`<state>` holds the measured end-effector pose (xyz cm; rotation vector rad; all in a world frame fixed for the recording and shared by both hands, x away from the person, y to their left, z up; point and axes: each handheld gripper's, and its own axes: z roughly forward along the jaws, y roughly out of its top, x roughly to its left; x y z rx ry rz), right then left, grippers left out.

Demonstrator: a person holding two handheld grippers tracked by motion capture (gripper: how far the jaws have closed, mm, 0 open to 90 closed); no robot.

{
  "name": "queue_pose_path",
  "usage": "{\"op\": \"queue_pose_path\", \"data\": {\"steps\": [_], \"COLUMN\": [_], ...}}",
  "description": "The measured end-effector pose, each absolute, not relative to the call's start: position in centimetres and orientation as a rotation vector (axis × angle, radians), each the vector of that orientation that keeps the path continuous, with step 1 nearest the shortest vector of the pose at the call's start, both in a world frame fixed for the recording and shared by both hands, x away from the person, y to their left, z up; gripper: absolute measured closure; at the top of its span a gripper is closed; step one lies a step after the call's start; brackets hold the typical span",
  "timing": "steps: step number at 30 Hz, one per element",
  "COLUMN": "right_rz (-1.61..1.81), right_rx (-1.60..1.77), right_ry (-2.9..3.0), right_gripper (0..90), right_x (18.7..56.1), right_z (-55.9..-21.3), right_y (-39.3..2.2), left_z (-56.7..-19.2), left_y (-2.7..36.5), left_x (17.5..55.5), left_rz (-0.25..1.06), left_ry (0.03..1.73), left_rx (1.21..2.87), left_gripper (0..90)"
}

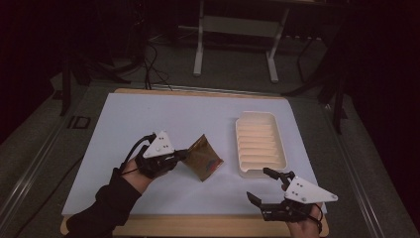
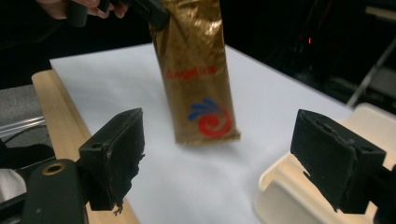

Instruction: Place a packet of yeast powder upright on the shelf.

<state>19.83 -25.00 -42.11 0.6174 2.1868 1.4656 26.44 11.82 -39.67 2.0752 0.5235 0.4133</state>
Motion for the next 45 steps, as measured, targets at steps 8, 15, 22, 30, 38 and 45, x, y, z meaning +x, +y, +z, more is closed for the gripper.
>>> {"op": "queue_pose_path", "data": {"steps": [8, 15, 22, 30, 38, 45], "right_rz": [1.572, 1.530, 1.483, 1.409, 1.235, 1.099], "right_rx": [0.638, 0.550, 0.420, 0.316, 0.249, 0.195], "right_ry": [2.238, 2.333, 2.507, 2.668, 2.829, 2.912], "right_gripper": [11.3, 12.1, 23.1, 32.2, 38.6, 45.8], "right_x": [20.6, 22.2, 24.8, 26.5, 27.5, 27.6], "right_z": [-40.0, -38.5, -37.1, -36.2, -36.4, -37.2], "right_y": [-24.7, -23.3, -21.1, -18.3, -16.2, -15.2], "left_z": [-38.4, -37.5, -37.0, -37.3, -37.3, -37.2], "left_y": [11.8, 11.7, 11.1, 10.2, 9.5, 9.4], "left_x": [25.8, 25.4, 24.7, 24.0, 23.9, 23.6], "left_rz": [0.383, 0.391, 0.363, 0.345, 0.342, 0.350], "left_ry": [0.392, 0.278, 0.181, 0.123, 0.107, 0.087], "left_rx": [2.118, 2.140, 2.154, 2.163, 2.167, 2.148], "left_gripper": [90.0, 90.0, 90.0, 90.0, 90.0, 90.0]}}
